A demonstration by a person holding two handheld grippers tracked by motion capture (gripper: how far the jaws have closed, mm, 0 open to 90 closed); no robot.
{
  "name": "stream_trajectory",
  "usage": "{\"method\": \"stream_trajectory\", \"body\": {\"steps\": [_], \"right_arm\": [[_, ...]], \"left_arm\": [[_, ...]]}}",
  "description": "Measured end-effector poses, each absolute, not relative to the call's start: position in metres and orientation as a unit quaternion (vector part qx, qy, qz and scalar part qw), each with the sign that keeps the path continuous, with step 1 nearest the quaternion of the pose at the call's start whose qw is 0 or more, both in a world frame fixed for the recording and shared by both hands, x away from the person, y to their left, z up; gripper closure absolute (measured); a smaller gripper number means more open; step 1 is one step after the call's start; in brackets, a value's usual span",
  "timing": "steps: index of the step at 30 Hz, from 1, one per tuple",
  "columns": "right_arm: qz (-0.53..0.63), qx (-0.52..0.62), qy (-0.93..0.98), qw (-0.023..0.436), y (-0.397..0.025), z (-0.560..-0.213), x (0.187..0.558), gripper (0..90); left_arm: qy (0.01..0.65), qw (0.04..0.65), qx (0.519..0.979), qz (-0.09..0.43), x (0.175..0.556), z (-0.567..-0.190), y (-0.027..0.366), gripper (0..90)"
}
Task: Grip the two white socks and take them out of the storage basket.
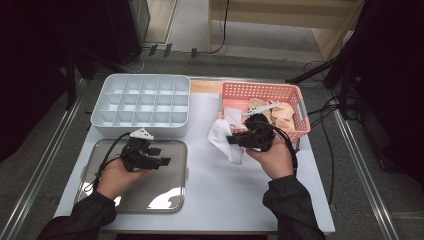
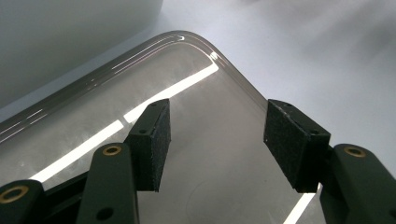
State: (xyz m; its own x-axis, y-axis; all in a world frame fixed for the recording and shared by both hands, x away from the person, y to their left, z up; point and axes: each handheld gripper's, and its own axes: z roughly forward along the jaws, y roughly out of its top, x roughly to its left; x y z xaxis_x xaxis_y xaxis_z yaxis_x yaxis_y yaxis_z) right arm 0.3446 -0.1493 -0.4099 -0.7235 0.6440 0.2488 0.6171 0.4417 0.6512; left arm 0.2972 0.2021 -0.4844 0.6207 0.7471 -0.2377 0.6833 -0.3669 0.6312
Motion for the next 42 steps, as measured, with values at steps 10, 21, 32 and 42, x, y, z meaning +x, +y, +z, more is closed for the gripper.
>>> {"method": "stream_trajectory", "body": {"steps": [10, 21, 32, 42], "right_arm": [[0.375, 0.363, 0.853, 0.016, -0.143, -0.434, 0.340, 81.5], [0.362, 0.364, 0.858, 0.022, -0.135, -0.455, 0.334, 81.3], [0.347, 0.359, 0.866, 0.019, -0.122, -0.474, 0.336, 80.7], [0.346, 0.359, 0.867, 0.001, -0.110, -0.492, 0.339, 80.1]], "left_arm": [[0.435, 0.357, 0.825, 0.048, 0.298, -0.485, 0.203, 42.9], [0.432, 0.361, 0.825, 0.048, 0.294, -0.484, 0.205, 42.9], [0.431, 0.359, 0.826, 0.050, 0.293, -0.484, 0.204, 42.7], [0.433, 0.358, 0.826, 0.052, 0.291, -0.484, 0.206, 42.5]]}}
